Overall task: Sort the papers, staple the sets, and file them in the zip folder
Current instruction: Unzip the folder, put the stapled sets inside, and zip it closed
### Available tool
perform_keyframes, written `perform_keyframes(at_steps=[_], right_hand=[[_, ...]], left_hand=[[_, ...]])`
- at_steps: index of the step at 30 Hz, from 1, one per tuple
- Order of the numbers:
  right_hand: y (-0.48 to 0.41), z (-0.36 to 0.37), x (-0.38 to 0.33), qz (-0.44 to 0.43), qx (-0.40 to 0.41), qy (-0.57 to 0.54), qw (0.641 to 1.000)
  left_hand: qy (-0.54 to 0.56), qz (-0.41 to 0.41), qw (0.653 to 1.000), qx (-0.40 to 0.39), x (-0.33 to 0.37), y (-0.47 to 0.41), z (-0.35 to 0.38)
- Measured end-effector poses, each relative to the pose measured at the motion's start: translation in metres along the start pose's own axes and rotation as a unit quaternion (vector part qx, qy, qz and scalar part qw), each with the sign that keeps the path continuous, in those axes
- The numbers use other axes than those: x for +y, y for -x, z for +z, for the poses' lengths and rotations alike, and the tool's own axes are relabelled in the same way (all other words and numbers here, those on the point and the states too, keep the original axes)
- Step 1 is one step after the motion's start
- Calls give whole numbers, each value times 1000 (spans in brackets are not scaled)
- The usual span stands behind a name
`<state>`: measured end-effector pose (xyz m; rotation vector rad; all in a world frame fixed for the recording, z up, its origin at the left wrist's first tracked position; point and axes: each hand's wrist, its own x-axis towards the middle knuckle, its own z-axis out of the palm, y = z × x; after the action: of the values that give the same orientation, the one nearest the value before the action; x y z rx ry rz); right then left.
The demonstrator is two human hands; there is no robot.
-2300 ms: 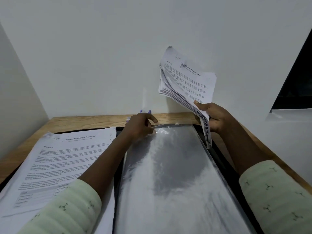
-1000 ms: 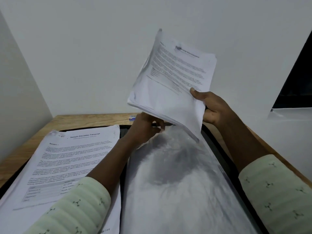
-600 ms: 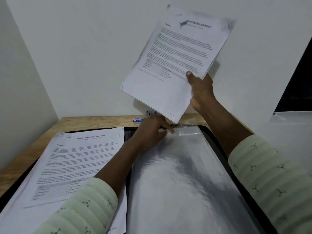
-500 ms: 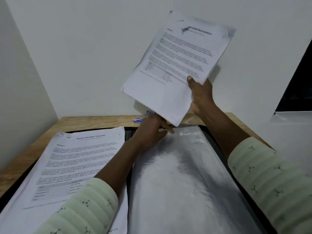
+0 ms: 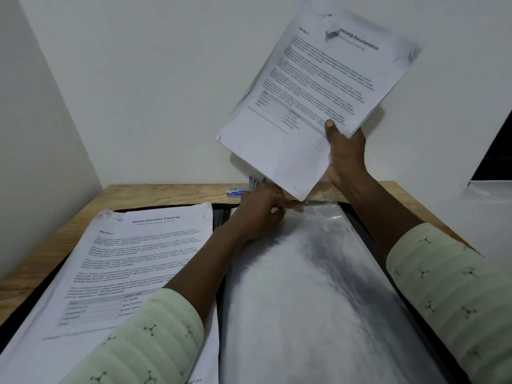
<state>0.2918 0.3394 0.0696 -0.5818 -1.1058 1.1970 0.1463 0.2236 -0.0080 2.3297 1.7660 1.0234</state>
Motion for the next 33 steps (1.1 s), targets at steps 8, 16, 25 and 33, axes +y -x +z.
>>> perform_keyframes(at_steps=[8,16,25,33], right_hand=[[-5,-32,2,-23,-63,63,996],[-16,-50,-2,31,-139,73,987],[-27,-49,1,49,-190,129,972],[-40,-41,-6,93,-238,168,952]], left_hand=[[36,-86,995,-20,-1,0,-7],[19,-187,981,-41,-37,11,-39],[79,-213,973,-42,-35,22,-63],[150,-231,960,-46,-46,23,-73]])
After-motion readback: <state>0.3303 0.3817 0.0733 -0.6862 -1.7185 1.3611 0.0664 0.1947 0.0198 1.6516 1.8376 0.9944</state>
